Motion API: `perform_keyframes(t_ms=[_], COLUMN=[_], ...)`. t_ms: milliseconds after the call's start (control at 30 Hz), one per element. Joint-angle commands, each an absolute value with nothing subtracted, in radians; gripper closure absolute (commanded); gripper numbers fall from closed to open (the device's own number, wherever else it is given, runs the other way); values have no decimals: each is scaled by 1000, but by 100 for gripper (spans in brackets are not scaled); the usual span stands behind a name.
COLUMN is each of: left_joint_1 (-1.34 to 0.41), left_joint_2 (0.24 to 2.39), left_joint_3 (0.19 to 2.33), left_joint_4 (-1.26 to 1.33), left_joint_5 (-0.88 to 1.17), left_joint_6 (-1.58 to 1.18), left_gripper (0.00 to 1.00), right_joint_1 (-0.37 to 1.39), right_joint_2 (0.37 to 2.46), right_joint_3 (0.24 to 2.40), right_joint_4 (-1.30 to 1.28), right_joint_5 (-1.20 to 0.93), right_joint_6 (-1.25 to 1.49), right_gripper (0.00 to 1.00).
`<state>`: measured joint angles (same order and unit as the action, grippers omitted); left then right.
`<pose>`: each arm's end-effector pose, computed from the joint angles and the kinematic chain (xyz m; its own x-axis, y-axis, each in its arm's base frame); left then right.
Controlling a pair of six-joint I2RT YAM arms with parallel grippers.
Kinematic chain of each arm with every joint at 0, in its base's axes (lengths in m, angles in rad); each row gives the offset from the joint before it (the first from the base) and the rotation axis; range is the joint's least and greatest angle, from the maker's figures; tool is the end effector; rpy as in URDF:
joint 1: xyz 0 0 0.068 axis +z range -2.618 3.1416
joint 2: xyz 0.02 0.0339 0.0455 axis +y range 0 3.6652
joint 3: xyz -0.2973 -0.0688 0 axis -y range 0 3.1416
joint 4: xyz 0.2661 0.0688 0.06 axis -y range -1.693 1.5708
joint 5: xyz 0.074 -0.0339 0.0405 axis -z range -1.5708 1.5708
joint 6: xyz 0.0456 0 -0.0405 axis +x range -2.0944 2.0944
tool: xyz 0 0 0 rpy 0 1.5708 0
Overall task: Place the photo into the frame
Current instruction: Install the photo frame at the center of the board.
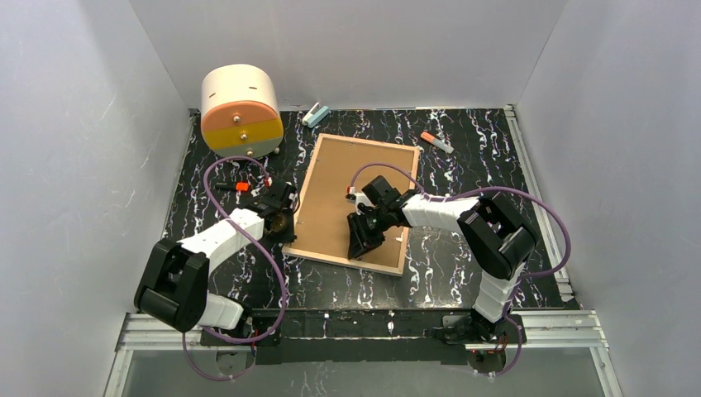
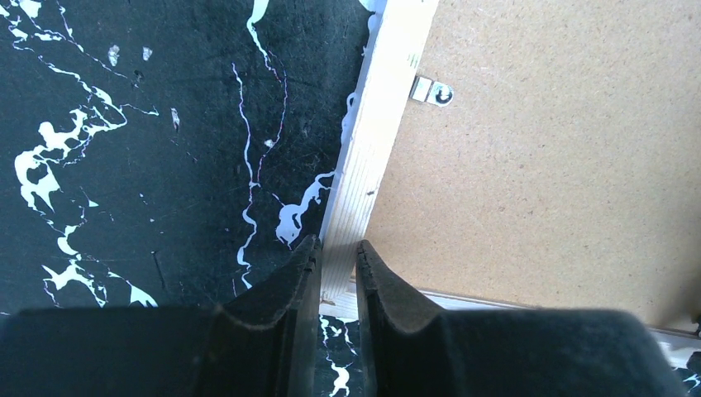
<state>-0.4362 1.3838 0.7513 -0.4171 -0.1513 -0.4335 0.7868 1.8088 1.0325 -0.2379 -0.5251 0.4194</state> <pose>0.2514 -0.1096 0.1934 -0.8602 -0.0572 -0.5068 -0.0129 0.9958 -0.0905 0.2535 0.2866 0.1625 -0.8732 -0.3767 -0.3092 -0.4863 0.6316 0.6039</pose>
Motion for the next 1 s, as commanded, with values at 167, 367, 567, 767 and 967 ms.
perform_keyframes(t_ms=[167,367,567,767,967], left_joint_1=[-440,-440,-439,-439,-439], left_joint_2=[1423,1426,1429,1439,1453], left_joint_3=[757,761,761,764,762], left_joint_4=[-421,-428,-431,-429,-421], left_joint_5=[-167,-169,-173,-175,-173], left_joint_6=[-430,-432,-433,-431,-430], left_gripper=[88,88,88,87,87], right_joint_1=[792,793,793,792,793], right_joint_2=[1809,1837,1838,1835,1826], right_joint_3=[1004,1003,1023,1044,1051], right_joint_4=[-400,-431,-461,-492,-510], right_joint_5=[-544,-539,-517,-455,-485], right_joint_6=[328,280,269,270,262], right_gripper=[64,63,64,64,62])
